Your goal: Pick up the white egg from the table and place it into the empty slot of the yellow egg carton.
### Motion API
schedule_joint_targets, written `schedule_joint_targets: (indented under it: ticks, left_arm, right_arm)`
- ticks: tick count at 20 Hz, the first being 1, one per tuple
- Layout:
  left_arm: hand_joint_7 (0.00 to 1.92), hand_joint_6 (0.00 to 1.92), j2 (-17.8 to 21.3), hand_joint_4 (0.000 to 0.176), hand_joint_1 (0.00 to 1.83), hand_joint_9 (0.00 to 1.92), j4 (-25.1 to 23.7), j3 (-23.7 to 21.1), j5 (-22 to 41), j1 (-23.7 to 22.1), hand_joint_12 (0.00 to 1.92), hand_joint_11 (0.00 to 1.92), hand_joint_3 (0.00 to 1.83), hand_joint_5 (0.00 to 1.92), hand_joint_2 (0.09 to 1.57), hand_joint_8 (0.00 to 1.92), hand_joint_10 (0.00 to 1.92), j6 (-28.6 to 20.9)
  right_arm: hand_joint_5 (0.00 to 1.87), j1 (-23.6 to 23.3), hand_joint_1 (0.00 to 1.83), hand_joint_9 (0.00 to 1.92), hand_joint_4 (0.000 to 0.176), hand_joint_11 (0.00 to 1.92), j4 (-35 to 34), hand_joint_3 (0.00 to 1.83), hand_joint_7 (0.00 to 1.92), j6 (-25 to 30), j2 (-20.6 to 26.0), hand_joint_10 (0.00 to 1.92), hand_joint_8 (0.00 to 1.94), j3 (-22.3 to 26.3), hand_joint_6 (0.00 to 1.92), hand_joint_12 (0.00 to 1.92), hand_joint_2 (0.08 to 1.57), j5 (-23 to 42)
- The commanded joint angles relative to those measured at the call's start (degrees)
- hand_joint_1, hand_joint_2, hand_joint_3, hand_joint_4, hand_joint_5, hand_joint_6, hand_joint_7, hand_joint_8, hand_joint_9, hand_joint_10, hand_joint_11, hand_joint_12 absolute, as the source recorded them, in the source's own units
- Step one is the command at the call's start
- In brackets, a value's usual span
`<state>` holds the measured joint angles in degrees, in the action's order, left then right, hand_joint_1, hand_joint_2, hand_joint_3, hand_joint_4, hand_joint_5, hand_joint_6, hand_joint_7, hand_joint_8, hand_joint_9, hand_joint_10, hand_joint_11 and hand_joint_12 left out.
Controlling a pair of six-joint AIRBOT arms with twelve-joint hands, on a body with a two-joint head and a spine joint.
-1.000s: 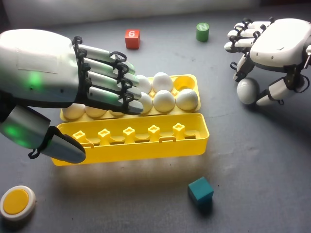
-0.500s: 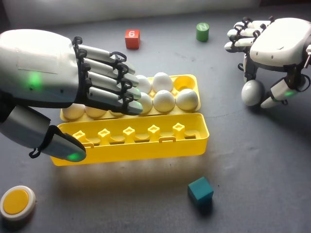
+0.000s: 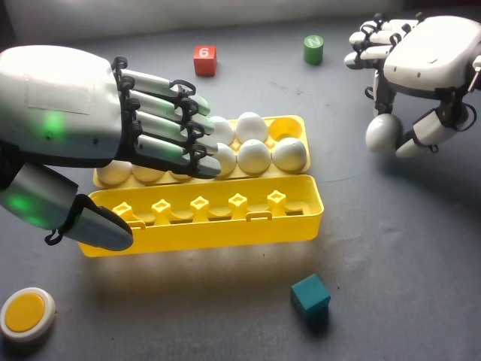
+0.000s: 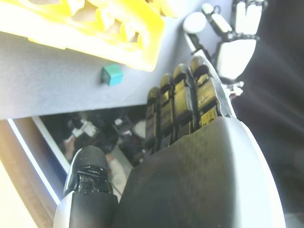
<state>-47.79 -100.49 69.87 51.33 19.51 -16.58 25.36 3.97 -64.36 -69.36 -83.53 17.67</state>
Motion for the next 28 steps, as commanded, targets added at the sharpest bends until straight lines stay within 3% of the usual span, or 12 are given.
schedule_joint_targets:
  ticks: [1,3,7,9,10,13,16,17,20,23,24,28]
  left_arm:
    - [0.19,0.0,-0.3,0.0,0.0,0.13,4.2,0.1,0.6,-0.4,0.25,0.0,0.0,0.2,1.27,0.0,0.0,0.0]
    - [0.19,0.0,-0.3,0.0,0.0,0.13,4.2,0.1,0.5,-0.4,0.26,0.0,0.0,0.19,1.27,0.0,0.0,0.0]
    - [0.2,0.0,-0.6,0.0,0.0,0.15,4.2,0.1,0.5,-0.4,0.3,0.0,0.0,0.21,1.27,0.0,0.0,0.0]
    - [0.2,0.0,-0.8,0.0,0.0,0.14,4.2,0.3,0.5,-0.4,0.29,0.0,0.0,0.2,1.28,0.0,0.0,0.0]
    - [0.19,0.0,-0.9,0.0,0.0,0.14,4.2,0.4,0.5,-0.4,0.28,0.0,0.0,0.19,1.28,0.0,0.0,0.0]
    - [0.19,0.0,-1.0,0.0,0.0,0.14,4.2,0.5,0.5,-0.4,0.29,0.0,0.0,0.21,1.27,0.0,0.0,0.0]
    - [0.19,0.0,-1.1,0.0,0.0,0.12,4.2,0.6,0.5,-0.4,0.25,0.0,0.0,0.2,1.28,0.0,0.0,0.0]
    - [0.19,0.0,-1.2,0.0,0.0,0.13,4.2,0.7,0.5,-0.4,0.26,0.0,0.0,0.21,1.28,0.0,0.0,0.0]
    - [0.2,0.0,-1.4,0.0,0.0,0.14,4.2,0.8,0.5,-0.4,0.28,0.0,0.0,0.21,1.28,0.0,0.0,0.0]
    - [0.2,0.0,-1.4,0.0,0.0,0.14,4.2,0.9,0.5,-0.4,0.29,0.0,0.0,0.21,1.28,0.0,0.0,0.0]
    - [0.19,0.0,-1.4,0.0,0.0,0.13,4.2,0.9,0.5,-0.4,0.26,0.0,0.0,0.19,1.28,0.0,0.0,0.0]
    - [0.21,0.0,-1.4,0.0,0.0,0.16,4.2,0.9,0.5,-0.3,0.3,0.0,0.0,0.21,1.28,0.0,0.0,0.0]
  right_arm:
    - [1.41,-0.7,1.12,0.0,0.175,0.0,-1.1,0.0,0.19,0.2,0.6,0.0,0.01,-0.2,0.23,0.0,0.96,6.0]
    - [1.41,-1.1,1.12,0.0,0.176,0.0,-3.4,0.0,0.21,0.2,0.6,0.0,0.02,-0.1,0.23,0.0,0.96,5.8]
    - [1.42,-2.6,1.14,0.0,0.109,0.0,-4.1,0.0,0.23,-2.9,-0.6,0.0,0.0,-0.6,0.22,0.0,0.96,8.6]
    - [1.42,-4.4,1.12,0.0,0.171,0.0,-4.1,0.0,0.23,-2.9,-2.5,0.0,0.0,-2.4,0.21,0.0,0.96,7.5]
    - [1.47,-5.3,1.16,0.01,0.034,0.0,-4.1,0.0,0.28,-3.0,-4.0,0.0,0.0,-3.9,0.13,0.0,0.95,6.7]
    - [1.47,-7.0,1.14,0.0,0.119,0.0,-3.8,0.0,0.23,-3.2,-8.1,0.0,0.0,-7.7,0.1,0.0,0.96,5.2]
    - [1.48,-8.6,1.16,0.02,0.03,0.0,-1.8,0.0,0.27,-3.2,-12.1,0.0,0.0,-11.0,0.09,0.0,0.96,3.9]
    - [1.48,-9.1,1.15,0.01,0.087,0.0,-0.8,0.0,0.24,-3.2,-13.1,0.0,0.0,-11.5,0.09,0.0,0.96,3.9]
    - [1.47,-10.2,1.13,0.0,0.153,0.0,-0.4,0.0,0.23,-3.2,-15.1,0.0,0.0,-11.9,0.1,0.0,0.95,3.5]
    - [1.47,-10.3,1.13,0.0,0.157,0.0,-0.4,0.0,0.23,-3.2,-16.1,0.0,0.0,-11.9,0.1,0.0,0.95,2.6]
    - [1.18,-10.3,1.05,0.04,0.096,0.0,-0.4,0.0,0.27,-3.2,-16.2,0.01,0.01,-11.9,0.02,0.0,0.89,2.3]
    - [1.15,-10.1,1.04,0.05,0.091,0.0,-0.4,0.0,0.26,-3.2,-16.3,0.01,0.0,-11.5,0.01,0.0,0.85,1.3]
